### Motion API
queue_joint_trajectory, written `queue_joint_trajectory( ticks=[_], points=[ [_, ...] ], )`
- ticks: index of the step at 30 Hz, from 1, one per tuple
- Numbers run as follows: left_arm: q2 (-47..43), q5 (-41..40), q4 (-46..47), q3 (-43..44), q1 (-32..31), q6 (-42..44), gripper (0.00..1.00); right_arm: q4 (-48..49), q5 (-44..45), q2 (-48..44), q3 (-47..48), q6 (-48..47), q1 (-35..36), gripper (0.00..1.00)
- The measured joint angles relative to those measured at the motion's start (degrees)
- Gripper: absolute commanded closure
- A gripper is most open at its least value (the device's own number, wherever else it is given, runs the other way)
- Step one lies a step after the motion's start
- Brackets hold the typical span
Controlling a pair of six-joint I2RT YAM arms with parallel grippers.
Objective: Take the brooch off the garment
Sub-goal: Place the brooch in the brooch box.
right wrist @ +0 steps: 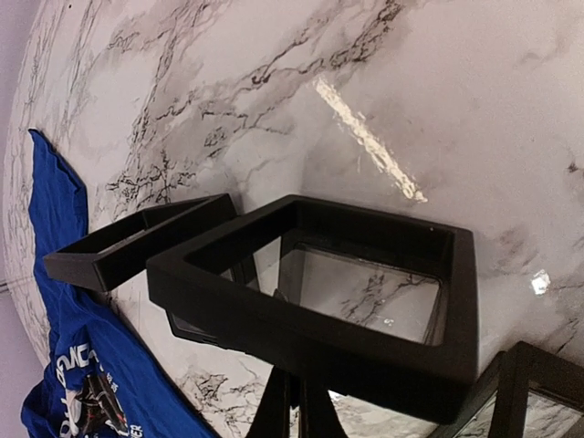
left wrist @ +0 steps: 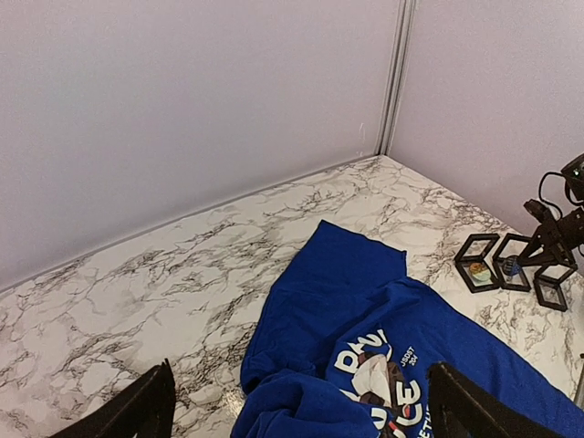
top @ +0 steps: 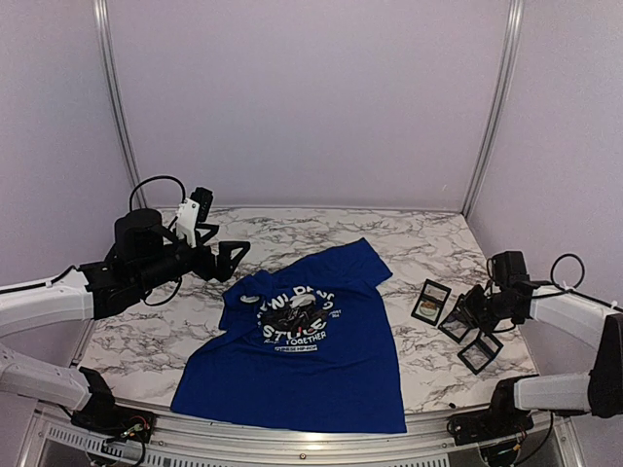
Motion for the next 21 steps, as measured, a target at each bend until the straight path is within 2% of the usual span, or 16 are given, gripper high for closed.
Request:
queue_joint_trajectory(
  ticks=[8, 10, 14, 21],
  points=[
    [0.5, 0.8, 0.0, 0.0, 0.2, 0.0, 0.01, 1.1, 0.1, 0.3, -1.3, 0.2, -0.1, 0.99],
    [0.6, 1.0, 0.0, 0.0, 0.2, 0.0, 0.01, 1.1, 0.2, 0.4, -1.3, 0.2, -0.1, 0.9],
    [0.6, 1.4, 0.0, 0.0, 0.3, 0.0, 0.01, 0.4, 0.8, 0.4, -1.3, 0.1, -0.1, 0.81],
    [0.6, 1.6, 0.0, 0.0, 0.6, -0.3, 0.01, -1.0, 1.6, 0.9, -1.0, -0.1, -0.1, 0.73]
  ],
)
